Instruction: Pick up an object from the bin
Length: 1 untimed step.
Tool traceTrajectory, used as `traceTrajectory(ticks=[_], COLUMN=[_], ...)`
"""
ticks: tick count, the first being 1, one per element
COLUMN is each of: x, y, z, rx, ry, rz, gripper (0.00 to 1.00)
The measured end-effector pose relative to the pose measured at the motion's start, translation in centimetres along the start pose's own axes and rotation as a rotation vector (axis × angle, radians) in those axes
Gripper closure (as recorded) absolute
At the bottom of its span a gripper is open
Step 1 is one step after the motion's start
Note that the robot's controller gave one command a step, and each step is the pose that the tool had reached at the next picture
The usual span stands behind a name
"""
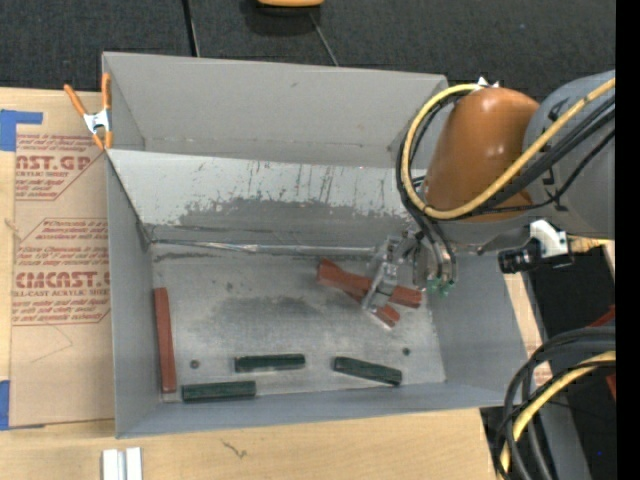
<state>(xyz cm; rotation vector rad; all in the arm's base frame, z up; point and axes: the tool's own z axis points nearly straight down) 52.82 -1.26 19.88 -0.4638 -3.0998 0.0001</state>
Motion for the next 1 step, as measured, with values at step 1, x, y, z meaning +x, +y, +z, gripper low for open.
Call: traceTrajectory(ticks=[1], x=[-3.37], y=[0.80], z=[-2.96], rx=[-0.003], ry=[-0.013], rz=[0.007], gripper=[1.00])
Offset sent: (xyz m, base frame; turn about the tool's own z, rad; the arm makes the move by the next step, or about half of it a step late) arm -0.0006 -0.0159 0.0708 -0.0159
